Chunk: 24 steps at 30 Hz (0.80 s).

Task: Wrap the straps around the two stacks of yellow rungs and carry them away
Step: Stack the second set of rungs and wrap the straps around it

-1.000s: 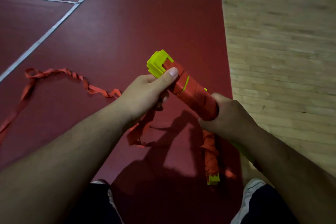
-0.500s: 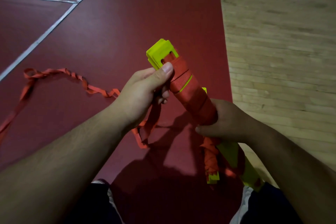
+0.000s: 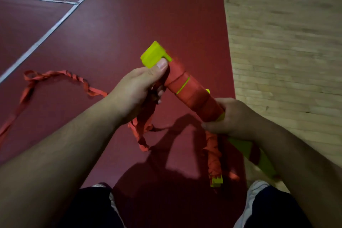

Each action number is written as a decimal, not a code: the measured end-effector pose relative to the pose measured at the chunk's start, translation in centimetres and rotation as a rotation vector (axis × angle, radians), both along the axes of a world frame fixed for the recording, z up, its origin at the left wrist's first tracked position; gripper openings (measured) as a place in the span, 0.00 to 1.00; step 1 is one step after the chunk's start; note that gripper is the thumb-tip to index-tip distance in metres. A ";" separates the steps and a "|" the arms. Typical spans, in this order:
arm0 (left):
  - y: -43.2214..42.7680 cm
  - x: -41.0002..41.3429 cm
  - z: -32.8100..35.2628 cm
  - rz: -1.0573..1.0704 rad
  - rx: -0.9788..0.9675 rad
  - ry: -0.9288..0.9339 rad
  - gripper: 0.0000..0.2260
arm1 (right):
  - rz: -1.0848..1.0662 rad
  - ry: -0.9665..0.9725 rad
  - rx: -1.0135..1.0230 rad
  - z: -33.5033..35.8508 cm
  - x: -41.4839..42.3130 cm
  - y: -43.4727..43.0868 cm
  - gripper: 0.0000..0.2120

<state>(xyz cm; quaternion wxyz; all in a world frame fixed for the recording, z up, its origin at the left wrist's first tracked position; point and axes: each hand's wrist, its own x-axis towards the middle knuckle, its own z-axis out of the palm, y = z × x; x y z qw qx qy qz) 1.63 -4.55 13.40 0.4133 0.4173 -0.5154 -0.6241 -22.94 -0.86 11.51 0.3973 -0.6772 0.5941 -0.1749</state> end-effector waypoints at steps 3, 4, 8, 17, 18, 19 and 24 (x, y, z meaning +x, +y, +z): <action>0.1 0.4 -0.3 -0.078 -0.025 -0.097 0.28 | -0.018 0.070 -0.124 -0.1 -0.8 -0.2 0.10; 0.2 0.0 -0.4 -0.041 -0.035 -0.091 0.27 | -0.037 0.106 -0.157 -0.3 -0.8 -0.2 0.11; 0.4 -1.4 -0.3 0.099 0.054 -0.047 0.22 | -0.109 0.182 -0.209 -1.1 -0.1 0.0 0.13; 0.8 -1.9 -1.0 0.152 0.117 -0.043 0.19 | -0.093 0.343 -0.251 -0.9 1.3 0.6 0.16; 0.8 -2.1 -1.2 0.198 0.117 -0.052 0.18 | -0.077 0.364 -0.275 -0.9 1.6 0.8 0.17; 0.9 -2.3 -1.2 0.254 0.127 -0.065 0.17 | -0.053 0.378 -0.303 -1.0 1.9 0.8 0.18; 0.9 -2.8 -1.4 0.419 0.252 -0.053 0.15 | 0.018 0.444 -0.370 -1.8 2.1 1.0 0.23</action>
